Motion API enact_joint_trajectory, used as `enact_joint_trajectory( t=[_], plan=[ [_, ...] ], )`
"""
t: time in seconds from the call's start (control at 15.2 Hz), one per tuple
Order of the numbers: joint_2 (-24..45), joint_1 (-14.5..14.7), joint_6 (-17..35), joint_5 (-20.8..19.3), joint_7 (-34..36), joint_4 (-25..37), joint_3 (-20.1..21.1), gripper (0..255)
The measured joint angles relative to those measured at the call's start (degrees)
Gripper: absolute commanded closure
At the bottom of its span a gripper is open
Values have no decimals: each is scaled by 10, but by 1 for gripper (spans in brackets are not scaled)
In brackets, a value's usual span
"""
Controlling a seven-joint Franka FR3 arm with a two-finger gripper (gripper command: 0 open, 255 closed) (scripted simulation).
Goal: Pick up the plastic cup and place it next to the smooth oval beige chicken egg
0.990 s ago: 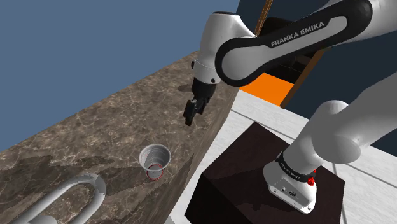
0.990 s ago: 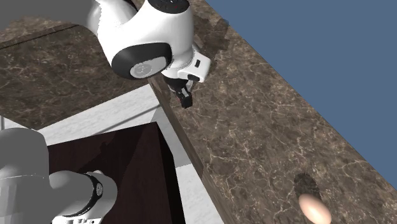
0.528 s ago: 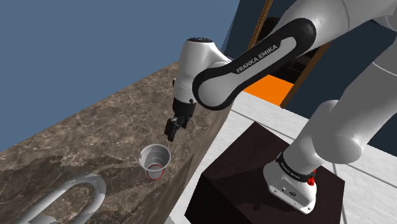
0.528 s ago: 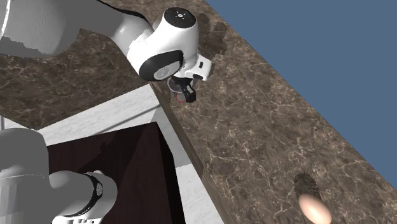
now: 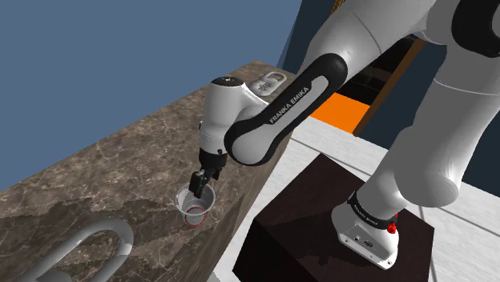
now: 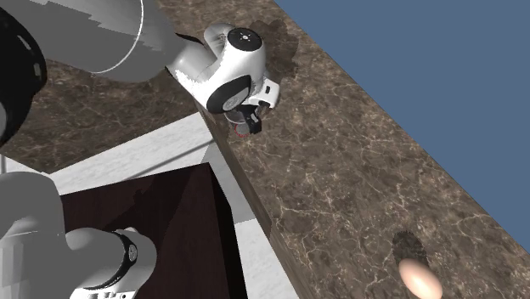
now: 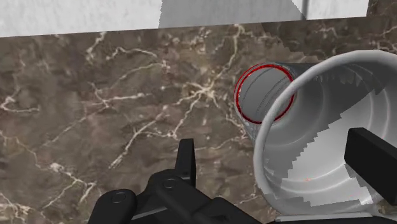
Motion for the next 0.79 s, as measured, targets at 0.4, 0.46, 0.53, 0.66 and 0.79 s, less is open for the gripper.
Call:
enact_joint_trajectory(
  t=[0.4,0.46,0.53,0.66,0.79],
  plan=[
    [46,14,37,-26,17,8,-15,0],
    [48,16,39,-26,18,8,-15,0],
    [49,16,39,-27,18,8,-15,0],
    [49,16,40,-27,19,8,-16,0],
    [49,16,40,-27,19,8,-16,255]
  ],
)
